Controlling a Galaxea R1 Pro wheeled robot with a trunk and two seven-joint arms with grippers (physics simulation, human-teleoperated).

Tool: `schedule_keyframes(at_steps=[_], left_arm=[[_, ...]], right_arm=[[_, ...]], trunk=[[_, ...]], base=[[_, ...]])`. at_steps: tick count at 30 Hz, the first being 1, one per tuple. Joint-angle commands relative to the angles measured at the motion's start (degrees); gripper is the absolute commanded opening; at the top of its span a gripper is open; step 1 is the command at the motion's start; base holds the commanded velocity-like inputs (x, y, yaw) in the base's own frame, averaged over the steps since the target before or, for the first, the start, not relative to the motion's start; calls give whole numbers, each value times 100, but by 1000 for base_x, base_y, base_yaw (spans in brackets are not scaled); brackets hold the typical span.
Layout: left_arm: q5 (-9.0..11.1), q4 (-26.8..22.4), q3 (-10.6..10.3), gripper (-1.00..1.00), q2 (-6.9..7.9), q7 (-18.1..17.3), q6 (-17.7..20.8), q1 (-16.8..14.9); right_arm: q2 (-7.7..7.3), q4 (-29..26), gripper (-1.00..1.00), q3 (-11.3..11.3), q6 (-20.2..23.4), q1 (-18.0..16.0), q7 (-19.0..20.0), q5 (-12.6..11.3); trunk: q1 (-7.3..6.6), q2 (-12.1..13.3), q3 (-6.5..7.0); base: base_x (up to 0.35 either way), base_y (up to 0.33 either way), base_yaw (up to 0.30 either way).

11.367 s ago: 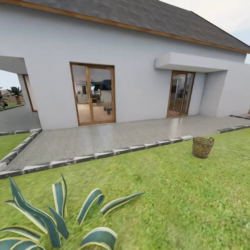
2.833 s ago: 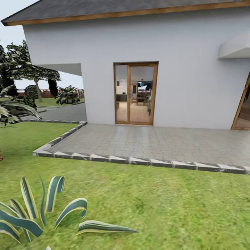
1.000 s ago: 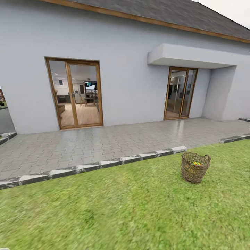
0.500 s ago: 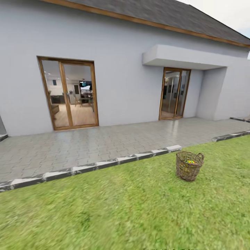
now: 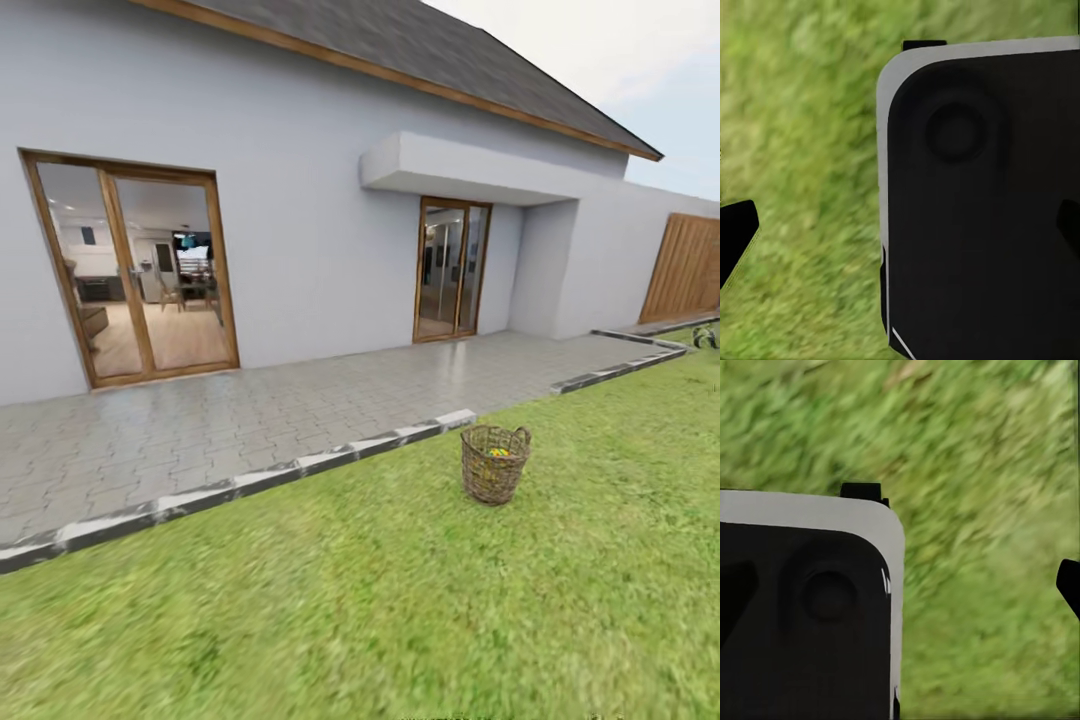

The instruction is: Take the three Easter eggs out of the wicker basket on the lawn in the garden, then place them on the lawn next to a single tree (choose any tree) so that all three eggs are next to the same tree and none are left in the basket.

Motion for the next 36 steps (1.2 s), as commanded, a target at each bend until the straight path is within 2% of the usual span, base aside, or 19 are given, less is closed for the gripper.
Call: schedule_keyframes(at_steps=[1, 18, 36], left_arm=[[1, -13, -4, 100, 1, -5, -5, 4], [1, -14, -4, 100, 1, -5, -5, 4], [6, -13, -4, 100, 1, -5, -7, 4]], right_arm=[[0, 24, 100, 32, -39, -10, 1, -15], [-5, 24, 100, 49, -30, -10, 1, 34], [-32, 24, 100, 23, -21, -10, 1, -27]], trunk=[[0, -3, -5], [0, -3, -5], [0, -3, -5]], base=[[0, 0, -300], [0, 0, -300], [0, 0, -300]])
